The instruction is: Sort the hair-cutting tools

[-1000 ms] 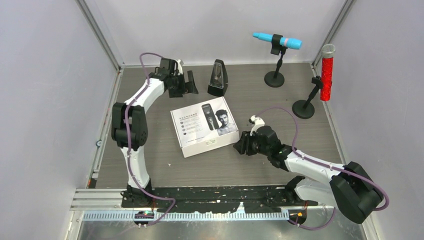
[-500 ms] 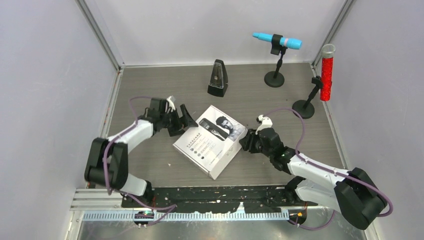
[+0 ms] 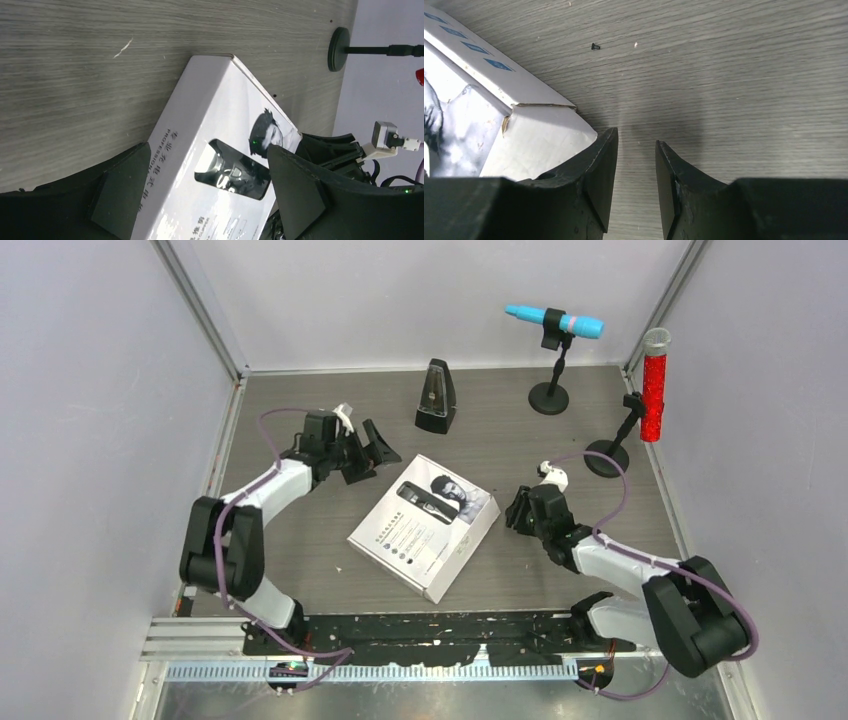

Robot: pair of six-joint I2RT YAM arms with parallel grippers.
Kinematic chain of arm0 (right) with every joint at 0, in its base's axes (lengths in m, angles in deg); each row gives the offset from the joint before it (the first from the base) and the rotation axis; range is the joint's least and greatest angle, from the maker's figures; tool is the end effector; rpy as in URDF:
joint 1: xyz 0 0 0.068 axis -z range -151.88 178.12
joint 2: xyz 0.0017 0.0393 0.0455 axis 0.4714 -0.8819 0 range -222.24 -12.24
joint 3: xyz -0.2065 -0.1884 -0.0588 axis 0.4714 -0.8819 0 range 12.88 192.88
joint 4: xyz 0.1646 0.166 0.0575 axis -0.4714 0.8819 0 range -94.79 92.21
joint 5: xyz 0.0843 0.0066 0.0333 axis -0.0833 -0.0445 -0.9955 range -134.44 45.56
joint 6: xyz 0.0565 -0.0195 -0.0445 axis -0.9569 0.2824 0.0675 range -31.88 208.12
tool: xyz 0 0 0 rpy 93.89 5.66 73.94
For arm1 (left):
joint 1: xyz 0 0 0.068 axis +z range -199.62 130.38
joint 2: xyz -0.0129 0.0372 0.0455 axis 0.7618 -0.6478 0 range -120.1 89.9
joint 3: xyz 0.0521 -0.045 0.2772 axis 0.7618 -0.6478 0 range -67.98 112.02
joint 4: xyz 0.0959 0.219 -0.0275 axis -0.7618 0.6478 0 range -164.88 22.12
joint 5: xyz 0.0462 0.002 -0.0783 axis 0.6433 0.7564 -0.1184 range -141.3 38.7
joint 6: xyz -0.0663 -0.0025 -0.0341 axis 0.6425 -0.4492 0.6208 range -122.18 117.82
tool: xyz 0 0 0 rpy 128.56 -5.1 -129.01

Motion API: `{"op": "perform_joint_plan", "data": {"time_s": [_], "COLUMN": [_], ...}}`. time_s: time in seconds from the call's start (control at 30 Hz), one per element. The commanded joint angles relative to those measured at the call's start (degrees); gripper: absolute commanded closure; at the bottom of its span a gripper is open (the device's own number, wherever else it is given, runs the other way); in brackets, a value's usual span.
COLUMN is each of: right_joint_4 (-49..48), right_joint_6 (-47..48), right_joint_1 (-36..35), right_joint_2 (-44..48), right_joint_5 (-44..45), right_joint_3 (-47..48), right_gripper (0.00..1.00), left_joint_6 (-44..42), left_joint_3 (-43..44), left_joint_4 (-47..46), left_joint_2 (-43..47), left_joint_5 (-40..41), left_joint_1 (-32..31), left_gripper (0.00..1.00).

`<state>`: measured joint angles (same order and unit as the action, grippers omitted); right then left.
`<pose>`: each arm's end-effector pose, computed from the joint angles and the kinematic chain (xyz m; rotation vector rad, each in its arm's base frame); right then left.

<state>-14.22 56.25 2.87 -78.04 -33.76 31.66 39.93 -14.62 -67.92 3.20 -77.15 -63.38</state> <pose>0.1944 0.0788 0.1617 0.2315 2.2231 0.3423 0.3067 -0.1032 0.2336 -0.3386 2.3768 -1.0019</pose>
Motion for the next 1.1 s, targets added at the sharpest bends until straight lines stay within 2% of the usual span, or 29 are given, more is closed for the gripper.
{"op": "perform_joint_plan", "data": {"time_s": [0.0,0.4,0.67,0.83,1.07], "right_joint_4": [-5.65,-14.53,-18.39,-15.08,-6.64], "right_joint_6": [0.14,-1.13,-3.13,-2.07,-0.96], "right_joint_1": [0.25,-2.31,-3.8,-3.75,-4.25], "right_joint_2": [-3.66,-20.15,-29.97,-28.19,-15.63], "right_joint_5": [-1.52,-9.77,-17.88,-16.38,-10.9], "right_joint_3": [3.41,11.23,20.47,21.23,13.51], "right_gripper": [0.58,0.6,0.6,0.6,0.59], "left_joint_6": [1.82,8.39,8.26,6.6,-0.02], "left_joint_3": [3.33,-1.38,-0.2,-1.74,-4.5], "left_joint_4": [-3.49,-14.65,-13.23,-10.53,1.58], "left_joint_2": [-5.78,-10.09,-8.78,-4.79,4.45], "left_joint_5": [-2.24,-4.89,-3.05,-1.7,7.32], "left_joint_1": [-0.15,-5.22,-3.99,-1.61,0.58], "left_gripper": [0.1,0.11,0.11,0.11,0.1]}}
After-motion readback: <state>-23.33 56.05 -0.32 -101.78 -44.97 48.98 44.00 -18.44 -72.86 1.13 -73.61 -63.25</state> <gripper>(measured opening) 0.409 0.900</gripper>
